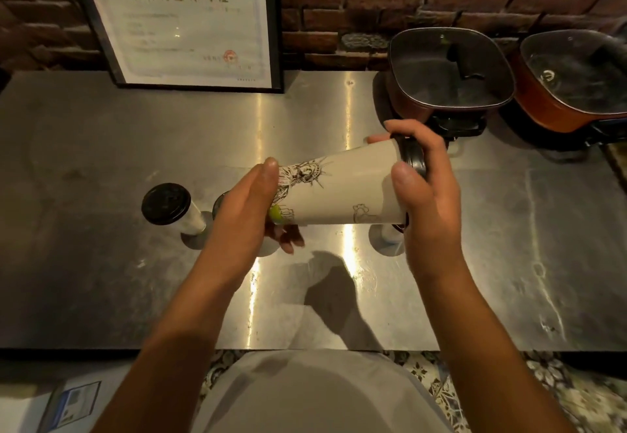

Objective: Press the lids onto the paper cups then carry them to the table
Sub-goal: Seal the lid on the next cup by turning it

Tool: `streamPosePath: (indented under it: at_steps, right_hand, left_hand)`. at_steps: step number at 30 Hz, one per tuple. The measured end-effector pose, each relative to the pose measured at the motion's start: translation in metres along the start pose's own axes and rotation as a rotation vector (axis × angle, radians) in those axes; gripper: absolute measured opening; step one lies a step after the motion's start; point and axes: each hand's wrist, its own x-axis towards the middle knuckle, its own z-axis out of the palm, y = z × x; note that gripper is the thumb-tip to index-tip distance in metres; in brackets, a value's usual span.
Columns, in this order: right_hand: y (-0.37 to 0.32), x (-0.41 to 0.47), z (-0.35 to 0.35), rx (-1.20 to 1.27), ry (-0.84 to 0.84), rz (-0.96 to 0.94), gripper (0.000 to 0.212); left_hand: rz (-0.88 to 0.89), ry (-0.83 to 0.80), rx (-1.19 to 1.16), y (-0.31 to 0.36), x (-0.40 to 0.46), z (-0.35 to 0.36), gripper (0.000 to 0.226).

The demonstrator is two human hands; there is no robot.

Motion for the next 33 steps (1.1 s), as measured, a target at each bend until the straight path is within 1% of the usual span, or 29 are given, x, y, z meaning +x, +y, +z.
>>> streamPosePath:
  at_steps: [1, 2, 4, 5, 6, 8, 9, 10, 11, 12, 13, 14, 15, 16, 17, 19, 20, 22, 23, 24, 25, 26, 27, 28, 30, 31, 32, 33]
  right_hand:
    - [0.001, 0.001, -0.002, 0.038, 0.027, 0.101, 0.05]
    - [0.0, 0.002, -0.003, 0.076, 0.056, 0.203, 0.049]
    - [-0.001, 0.006, -0.004, 0.232, 0.15, 0.402, 0.042]
    - [-0.003, 0.007, -0.004, 0.308, 0.178, 0.486, 0.038]
    - [-0.005, 0.007, -0.004, 0.358, 0.184, 0.561, 0.036]
    - [-0.005, 0.007, -0.005, 0.345, 0.185, 0.639, 0.034]
    - [-0.004, 0.005, -0.005, 0.29, 0.19, 0.616, 0.033]
    - [-0.004, 0.003, -0.004, 0.221, 0.189, 0.541, 0.032]
    - [-0.006, -0.001, -0.004, 0.15, 0.182, 0.409, 0.032]
    - [-0.008, -0.004, -0.004, 0.096, 0.155, 0.24, 0.034]
    - [-0.01, -0.007, -0.005, 0.048, 0.113, 0.071, 0.036]
    - [-0.012, -0.01, -0.006, 0.014, 0.076, -0.054, 0.038]
    - [-0.013, -0.011, -0.007, 0.001, 0.054, -0.104, 0.039]
    - [-0.014, -0.011, -0.008, 0.014, 0.05, -0.091, 0.04]
    - [-0.014, -0.01, -0.009, 0.051, 0.063, -0.027, 0.04]
    - [-0.017, -0.006, -0.009, 0.164, 0.123, 0.194, 0.035]
    - [-0.018, -0.005, -0.008, 0.209, 0.15, 0.318, 0.031]
    - [-0.018, -0.002, -0.008, 0.291, 0.156, 0.523, 0.026]
    - [-0.019, 0.0, -0.008, 0.321, 0.148, 0.592, 0.026]
    - [-0.018, 0.0, -0.009, 0.332, 0.15, 0.626, 0.026]
    - [-0.015, 0.0, -0.009, 0.314, 0.16, 0.616, 0.026]
    - [-0.012, -0.002, -0.009, 0.281, 0.171, 0.557, 0.025]
    - [-0.011, -0.005, -0.008, 0.228, 0.175, 0.437, 0.026]
    - [-0.012, -0.009, -0.008, 0.16, 0.159, 0.264, 0.028]
    - [-0.011, -0.014, -0.007, -0.012, 0.062, -0.097, 0.035]
    - [-0.01, -0.016, -0.006, -0.083, 0.019, -0.205, 0.036]
    - [-0.009, -0.016, -0.005, -0.12, 0.0, -0.243, 0.036]
    - [-0.008, -0.017, -0.005, -0.116, 0.003, -0.222, 0.036]
  left_hand:
    - [0.045, -0.019, -0.013, 0.001, -0.001, -0.001, 0.038]
    - [0.099, -0.052, -0.015, 0.001, -0.002, -0.003, 0.035]
    - [0.224, -0.12, 0.04, -0.002, -0.003, -0.006, 0.052]
    - [0.276, -0.142, 0.071, -0.002, -0.003, -0.006, 0.054]
    - [0.303, -0.14, 0.095, -0.001, -0.004, -0.005, 0.051]
    - [0.272, -0.093, 0.114, 0.001, -0.004, -0.004, 0.041]
    - [0.224, -0.06, 0.1, 0.005, -0.005, -0.001, 0.037]
    - [0.162, -0.027, 0.082, 0.008, -0.006, 0.002, 0.035]
    - [0.095, -0.004, 0.062, 0.01, -0.007, 0.004, 0.04]
    - [0.031, 0.01, 0.043, 0.013, -0.008, 0.006, 0.051]
    - [-0.02, 0.01, 0.024, 0.014, -0.009, 0.007, 0.06]
    - [-0.046, 0.007, 0.013, 0.015, -0.011, 0.007, 0.065]
    - [-0.052, 0.003, 0.016, 0.016, -0.012, 0.006, 0.066]
    - [-0.035, -0.007, 0.031, 0.018, -0.012, 0.005, 0.064]
    - [0.001, -0.022, 0.048, 0.019, -0.013, 0.004, 0.06]
    - [0.117, -0.081, 0.076, 0.02, -0.015, 0.003, 0.038]
    - [0.171, -0.134, 0.102, 0.02, -0.015, 0.002, 0.038]
    - [0.314, -0.213, 0.223, 0.017, -0.015, 0.001, 0.054]
    - [0.367, -0.218, 0.282, 0.014, -0.014, 0.001, 0.054]
    - [0.383, -0.208, 0.304, 0.012, -0.015, 0.002, 0.05]
    - [0.369, -0.194, 0.293, 0.011, -0.015, 0.004, 0.043]
    - [0.319, -0.177, 0.231, 0.01, -0.016, 0.006, 0.036]
    - [0.239, -0.16, 0.149, 0.01, -0.017, 0.009, 0.029]
    - [0.15, -0.135, 0.097, 0.009, -0.017, 0.012, 0.029]
    - [0.006, -0.096, 0.061, 0.008, -0.017, 0.015, 0.048]
    - [-0.044, -0.088, 0.042, 0.006, -0.016, 0.015, 0.056]
    - [-0.073, -0.079, 0.028, 0.004, -0.014, 0.014, 0.06]
    - [-0.073, -0.075, 0.03, 0.003, -0.013, 0.013, 0.06]
